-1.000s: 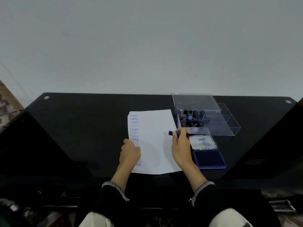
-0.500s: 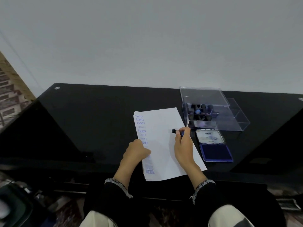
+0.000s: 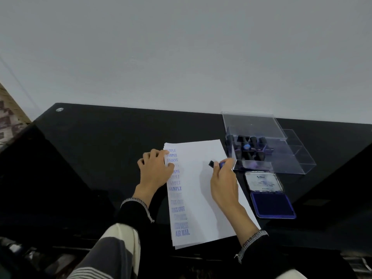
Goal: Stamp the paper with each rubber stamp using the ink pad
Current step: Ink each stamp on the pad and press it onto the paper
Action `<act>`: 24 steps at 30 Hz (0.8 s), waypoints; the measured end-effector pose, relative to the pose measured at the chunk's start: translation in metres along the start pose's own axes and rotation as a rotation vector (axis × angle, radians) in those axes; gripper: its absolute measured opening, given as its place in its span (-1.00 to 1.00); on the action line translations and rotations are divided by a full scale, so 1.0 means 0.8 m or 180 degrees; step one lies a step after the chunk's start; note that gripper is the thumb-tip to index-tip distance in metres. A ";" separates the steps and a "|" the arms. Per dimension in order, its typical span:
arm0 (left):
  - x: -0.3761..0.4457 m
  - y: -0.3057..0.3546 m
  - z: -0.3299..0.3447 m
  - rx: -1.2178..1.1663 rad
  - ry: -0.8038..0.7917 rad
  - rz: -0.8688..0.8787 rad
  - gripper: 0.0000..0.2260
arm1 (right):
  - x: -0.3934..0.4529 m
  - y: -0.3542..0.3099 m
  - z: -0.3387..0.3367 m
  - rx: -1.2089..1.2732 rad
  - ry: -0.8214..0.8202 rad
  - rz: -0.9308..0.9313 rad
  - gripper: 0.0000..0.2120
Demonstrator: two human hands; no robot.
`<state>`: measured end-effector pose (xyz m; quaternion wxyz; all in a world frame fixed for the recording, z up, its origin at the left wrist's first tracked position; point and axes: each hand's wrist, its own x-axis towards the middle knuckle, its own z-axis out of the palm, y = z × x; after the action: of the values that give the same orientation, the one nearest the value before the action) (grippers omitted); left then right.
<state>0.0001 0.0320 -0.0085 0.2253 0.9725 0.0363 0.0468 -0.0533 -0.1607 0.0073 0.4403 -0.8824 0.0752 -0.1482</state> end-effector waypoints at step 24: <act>0.005 -0.020 0.023 -0.0092 0.0535 0.0350 -0.70 | 0.157 -0.049 0.081 -0.0740 -0.1593 -0.0660 -0.82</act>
<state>0.0050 0.0388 -0.0317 0.2325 0.9623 0.0010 0.1410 0.0865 -0.1209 0.0264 0.3236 -0.9390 -0.1099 0.0395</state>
